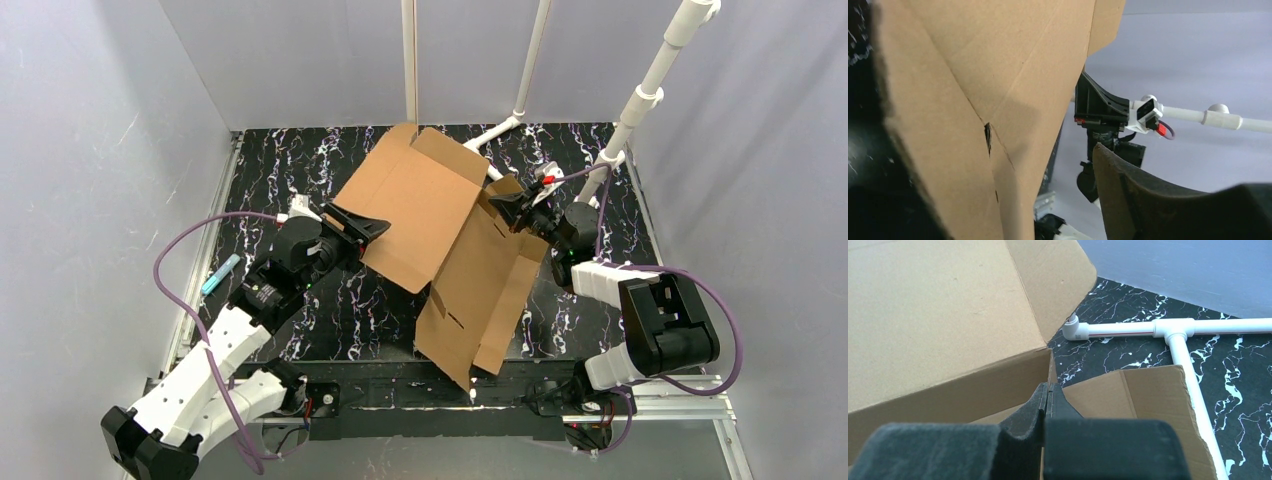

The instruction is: Fold the paper box

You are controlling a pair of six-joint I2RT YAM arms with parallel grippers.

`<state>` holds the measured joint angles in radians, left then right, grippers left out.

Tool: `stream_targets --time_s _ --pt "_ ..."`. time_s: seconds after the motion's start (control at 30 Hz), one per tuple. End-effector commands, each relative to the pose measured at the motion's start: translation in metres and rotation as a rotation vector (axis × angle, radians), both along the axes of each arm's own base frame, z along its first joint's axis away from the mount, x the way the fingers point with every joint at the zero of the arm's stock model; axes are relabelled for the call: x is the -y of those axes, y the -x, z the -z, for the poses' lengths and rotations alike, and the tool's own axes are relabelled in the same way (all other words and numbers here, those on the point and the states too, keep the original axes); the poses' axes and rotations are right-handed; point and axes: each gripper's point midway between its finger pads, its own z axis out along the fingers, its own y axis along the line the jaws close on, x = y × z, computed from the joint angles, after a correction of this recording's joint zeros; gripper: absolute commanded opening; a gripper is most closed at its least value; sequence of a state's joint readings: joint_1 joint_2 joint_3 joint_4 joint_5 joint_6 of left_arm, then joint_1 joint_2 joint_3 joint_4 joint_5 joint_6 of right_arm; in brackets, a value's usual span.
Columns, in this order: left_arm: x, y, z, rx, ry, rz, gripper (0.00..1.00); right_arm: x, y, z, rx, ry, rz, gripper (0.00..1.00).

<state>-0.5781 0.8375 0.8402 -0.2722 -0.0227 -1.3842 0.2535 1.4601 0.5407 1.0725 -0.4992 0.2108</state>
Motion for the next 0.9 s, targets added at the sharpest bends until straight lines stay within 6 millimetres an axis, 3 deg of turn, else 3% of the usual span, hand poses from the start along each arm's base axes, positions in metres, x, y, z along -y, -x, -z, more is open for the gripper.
stream_targets --time_s 0.0,0.1,0.23,0.47,0.67,0.77,0.87 --pt "-0.008 -0.017 -0.013 0.188 -0.042 -0.050 0.51 -0.010 0.001 -0.027 0.068 -0.034 -0.050 0.01" --pt "-0.008 -0.022 -0.013 0.232 -0.077 -0.043 0.35 -0.012 0.003 -0.028 0.068 -0.039 -0.061 0.01" --pt "-0.005 -0.028 -0.021 0.306 -0.141 -0.014 0.00 -0.015 0.007 -0.030 0.079 -0.043 -0.085 0.01" --pt "-0.004 -0.037 -0.065 0.571 -0.491 0.156 0.00 -0.022 0.000 -0.028 0.107 -0.013 -0.119 0.01" --pt "0.005 -0.041 -0.080 0.738 -0.715 0.344 0.00 -0.033 -0.014 -0.027 0.112 -0.018 -0.152 0.02" --pt "0.002 -0.041 -0.088 0.833 -0.778 0.366 0.00 -0.039 -0.010 -0.029 0.118 -0.014 -0.201 0.10" --pt "-0.005 -0.042 -0.104 0.909 -0.819 0.367 0.00 -0.043 0.000 -0.032 0.133 0.017 -0.266 0.29"
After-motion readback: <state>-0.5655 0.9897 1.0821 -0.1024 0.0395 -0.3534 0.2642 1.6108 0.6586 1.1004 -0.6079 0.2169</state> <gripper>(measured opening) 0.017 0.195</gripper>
